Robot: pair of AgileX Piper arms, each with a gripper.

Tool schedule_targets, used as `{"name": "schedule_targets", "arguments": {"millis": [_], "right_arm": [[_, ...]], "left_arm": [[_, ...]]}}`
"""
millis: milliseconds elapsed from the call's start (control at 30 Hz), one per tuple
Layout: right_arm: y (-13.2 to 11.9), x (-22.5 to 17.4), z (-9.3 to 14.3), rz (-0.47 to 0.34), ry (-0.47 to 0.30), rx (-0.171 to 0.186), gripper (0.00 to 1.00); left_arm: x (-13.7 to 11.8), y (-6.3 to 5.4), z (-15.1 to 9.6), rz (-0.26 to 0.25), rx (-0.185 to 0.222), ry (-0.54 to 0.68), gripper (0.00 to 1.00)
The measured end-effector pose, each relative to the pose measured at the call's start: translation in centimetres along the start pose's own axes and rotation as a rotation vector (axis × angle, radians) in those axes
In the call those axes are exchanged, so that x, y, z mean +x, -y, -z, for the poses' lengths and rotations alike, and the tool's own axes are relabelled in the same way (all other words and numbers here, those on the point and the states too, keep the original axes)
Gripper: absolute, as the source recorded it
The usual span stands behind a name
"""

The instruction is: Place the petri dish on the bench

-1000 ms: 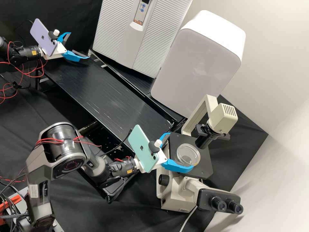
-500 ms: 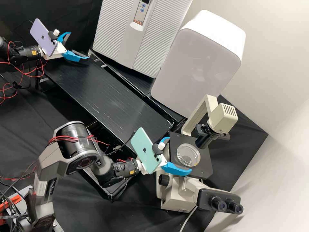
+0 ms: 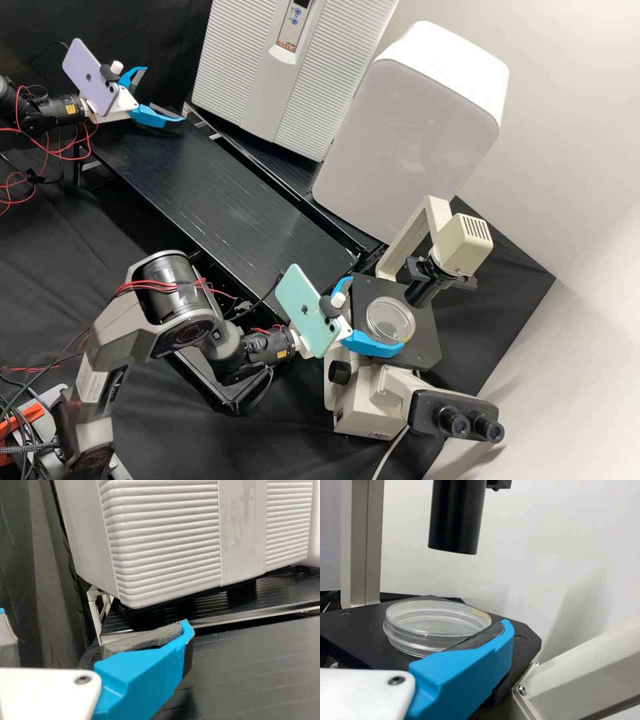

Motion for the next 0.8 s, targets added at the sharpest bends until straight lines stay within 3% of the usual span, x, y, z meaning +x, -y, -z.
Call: {"name": "schedule_targets", "arguments": {"millis": [333,600,800], "right_arm": [[0.1,0.0,0.1,-0.002,0.002,0.004,1.00],[-1.2,-0.2,-0.4,0.022,0.022,-0.017,1.00],[-2.3,-1.1,-0.6,0.008,0.038,0.001,1.00]], "left_arm": [[0.0,0.0,0.0,0.000,0.000,0.000,1.00],[0.0,0.0,0.0,0.000,0.000,0.000,1.00],[0.0,0.0,0.0,0.000,0.000,0.000,1.00]]}}
